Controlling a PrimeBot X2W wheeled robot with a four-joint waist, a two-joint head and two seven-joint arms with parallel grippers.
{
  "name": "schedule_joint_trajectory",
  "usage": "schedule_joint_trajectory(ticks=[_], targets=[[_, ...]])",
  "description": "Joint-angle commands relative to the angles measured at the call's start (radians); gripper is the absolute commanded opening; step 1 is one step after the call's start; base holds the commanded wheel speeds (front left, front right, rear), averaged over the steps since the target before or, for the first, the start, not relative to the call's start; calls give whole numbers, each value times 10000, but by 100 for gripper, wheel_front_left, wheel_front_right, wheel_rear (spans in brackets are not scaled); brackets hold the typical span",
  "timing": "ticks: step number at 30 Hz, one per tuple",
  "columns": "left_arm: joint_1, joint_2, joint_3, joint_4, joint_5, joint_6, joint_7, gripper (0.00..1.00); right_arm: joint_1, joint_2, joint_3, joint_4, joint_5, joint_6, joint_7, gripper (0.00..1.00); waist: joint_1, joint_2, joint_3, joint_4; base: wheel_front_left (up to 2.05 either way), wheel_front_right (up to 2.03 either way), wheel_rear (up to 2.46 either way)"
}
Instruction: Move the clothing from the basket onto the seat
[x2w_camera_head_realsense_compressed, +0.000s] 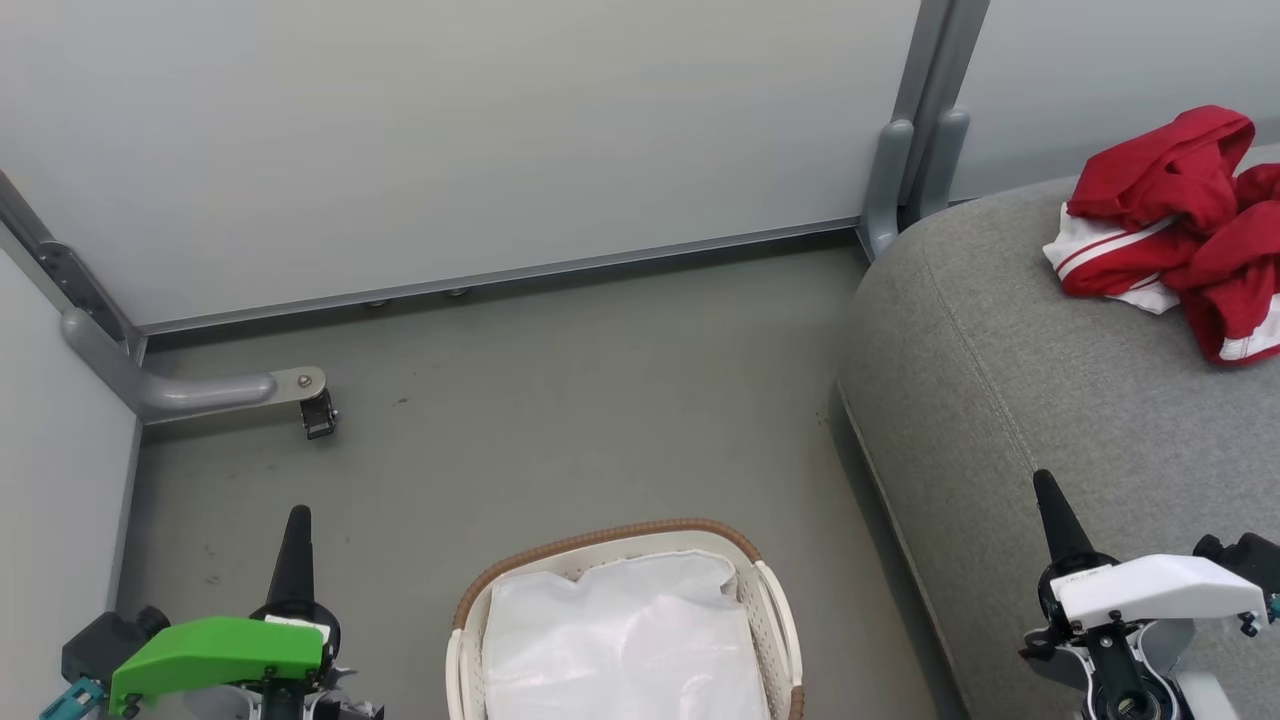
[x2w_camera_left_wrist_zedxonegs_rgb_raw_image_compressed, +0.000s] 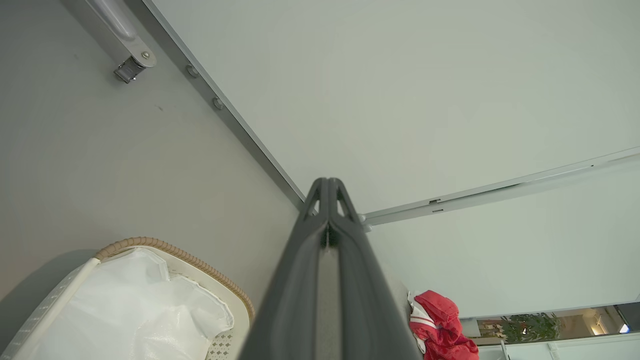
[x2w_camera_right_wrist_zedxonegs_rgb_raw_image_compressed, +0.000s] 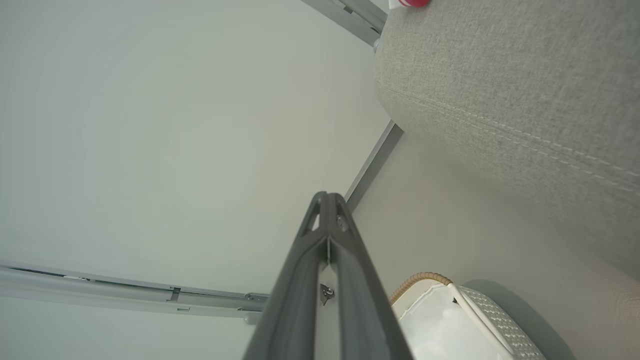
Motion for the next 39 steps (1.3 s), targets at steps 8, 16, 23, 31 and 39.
schedule_joint_trajectory(ticks=[8, 16, 23, 31, 39], targets=[[-324, 82, 190, -121, -826, -80, 250, 0, -174, -68, -106, -143, 958, -7, 243, 0, 0, -1, -30, -41, 0, 0, 0], [-398, 76, 324, -130, -1453, -98, 442, 0, -184, -74, -165, -172, 1679, -8, 429, 0, 0, -1, -57, -79, 0, 0, 0], [-444, 70, 422, -132, -1979, -109, 606, 0, -178, -78, -217, -191, 2281, -8, 576, 0, 0, -1, -82, -113, 0, 0, 0], [-504, 60, 536, -133, -2549, -134, 773, 0, -189, -85, -267, -208, 2922, -7, 741, 0, 0, -1, -110, -151, 0, 0, 0], [-577, 49, 654, -138, -3065, -159, 950, 0, -185, -91, -315, -231, 3520, -8, 894, 0, 0, -1, -137, -189, 0, 0, 0]])
